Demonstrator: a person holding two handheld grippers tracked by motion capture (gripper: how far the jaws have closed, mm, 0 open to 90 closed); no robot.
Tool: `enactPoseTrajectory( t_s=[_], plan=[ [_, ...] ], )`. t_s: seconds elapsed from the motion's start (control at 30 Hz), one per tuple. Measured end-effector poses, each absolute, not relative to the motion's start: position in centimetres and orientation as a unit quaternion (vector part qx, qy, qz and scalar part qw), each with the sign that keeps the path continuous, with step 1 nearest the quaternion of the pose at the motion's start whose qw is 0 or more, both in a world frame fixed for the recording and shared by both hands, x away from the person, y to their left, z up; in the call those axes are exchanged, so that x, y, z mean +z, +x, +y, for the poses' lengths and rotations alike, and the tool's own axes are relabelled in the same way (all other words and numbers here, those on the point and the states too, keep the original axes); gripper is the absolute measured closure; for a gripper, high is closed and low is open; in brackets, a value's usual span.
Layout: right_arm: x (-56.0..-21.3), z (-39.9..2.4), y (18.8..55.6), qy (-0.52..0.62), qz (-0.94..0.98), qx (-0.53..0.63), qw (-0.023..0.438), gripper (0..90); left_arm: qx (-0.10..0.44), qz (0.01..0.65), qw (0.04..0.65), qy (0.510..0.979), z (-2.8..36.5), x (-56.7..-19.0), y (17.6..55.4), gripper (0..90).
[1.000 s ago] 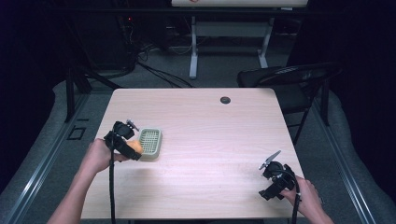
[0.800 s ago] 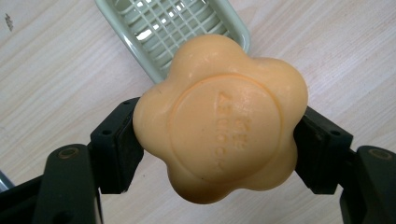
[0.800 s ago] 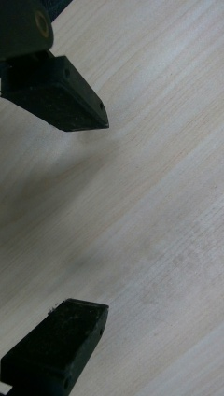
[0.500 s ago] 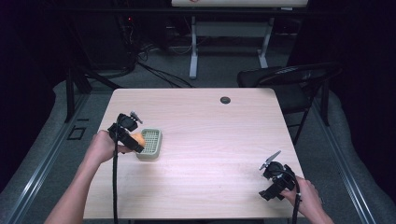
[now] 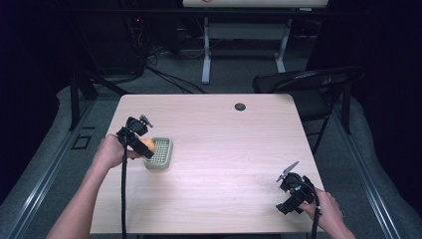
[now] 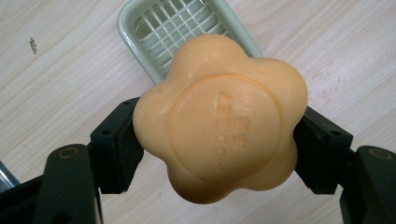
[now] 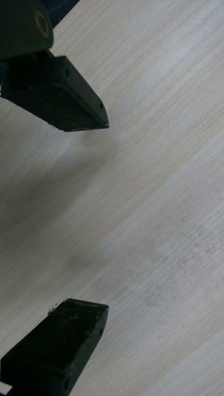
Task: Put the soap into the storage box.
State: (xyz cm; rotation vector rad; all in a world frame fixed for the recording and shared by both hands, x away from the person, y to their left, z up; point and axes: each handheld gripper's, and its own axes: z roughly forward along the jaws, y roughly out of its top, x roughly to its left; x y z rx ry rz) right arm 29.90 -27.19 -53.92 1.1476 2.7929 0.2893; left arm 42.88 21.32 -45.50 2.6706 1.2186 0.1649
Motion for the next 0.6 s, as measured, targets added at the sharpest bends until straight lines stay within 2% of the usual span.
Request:
enactPoseTrajectory(
  t_s=[0.6],
  plan=[
    [-54.0,-27.2,29.9,0.378,0.92,0.093,0.053,9.1,0.05,0.414,0.1,0.903,20.5,-46.7,44.8,27.0]
  ],
)
